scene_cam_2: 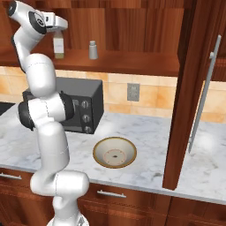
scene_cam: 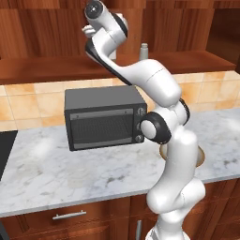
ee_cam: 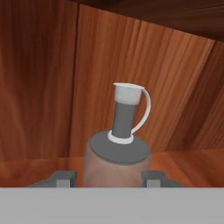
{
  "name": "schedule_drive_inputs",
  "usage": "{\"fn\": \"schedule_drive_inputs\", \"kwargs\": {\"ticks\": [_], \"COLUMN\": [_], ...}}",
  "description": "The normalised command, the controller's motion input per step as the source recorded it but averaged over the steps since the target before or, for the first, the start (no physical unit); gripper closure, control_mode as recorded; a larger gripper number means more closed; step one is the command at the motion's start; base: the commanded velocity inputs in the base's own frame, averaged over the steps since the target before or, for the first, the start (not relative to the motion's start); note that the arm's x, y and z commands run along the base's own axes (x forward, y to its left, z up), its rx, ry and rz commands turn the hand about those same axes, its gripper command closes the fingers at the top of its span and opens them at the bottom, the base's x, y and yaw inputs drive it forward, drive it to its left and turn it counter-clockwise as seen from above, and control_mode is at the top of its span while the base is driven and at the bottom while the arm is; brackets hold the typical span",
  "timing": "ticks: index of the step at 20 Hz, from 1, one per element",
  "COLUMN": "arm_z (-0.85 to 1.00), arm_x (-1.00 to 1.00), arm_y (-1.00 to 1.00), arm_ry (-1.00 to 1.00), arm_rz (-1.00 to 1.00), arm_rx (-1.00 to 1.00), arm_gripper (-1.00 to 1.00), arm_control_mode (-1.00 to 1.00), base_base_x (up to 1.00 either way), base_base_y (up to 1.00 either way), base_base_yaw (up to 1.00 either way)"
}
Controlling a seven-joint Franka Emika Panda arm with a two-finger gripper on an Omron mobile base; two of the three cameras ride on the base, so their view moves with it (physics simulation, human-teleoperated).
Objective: Retrieve the bottle and the shaker from the cabinet and place them next to the mixing bowl on the counter. Then add garlic from the fridge to the mixing bowl.
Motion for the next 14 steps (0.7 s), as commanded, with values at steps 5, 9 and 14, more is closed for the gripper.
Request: {"fn": "schedule_drive_inputs", "kwargs": {"ticks": [5, 9, 14], "arm_z": [-0.72, -0.51, 0.01], "arm_x": [0.22, -0.01, -0.76], "arm_y": [-0.13, 0.21, 0.78], "arm_ry": [0.00, -0.22, -0.42], "arm_rz": [0.00, -0.07, -0.31], "arm_rx": [0.00, -0.05, -0.07], "arm_gripper": [1.00, 1.00, 1.00], "arm_control_mode": [-1.00, -1.00, -1.00], "base_base_x": [0.00, 0.00, 0.00], "base_base_y": [0.00, 0.00, 0.00], "base_base_yaw": [0.00, 0.00, 0.00]}}
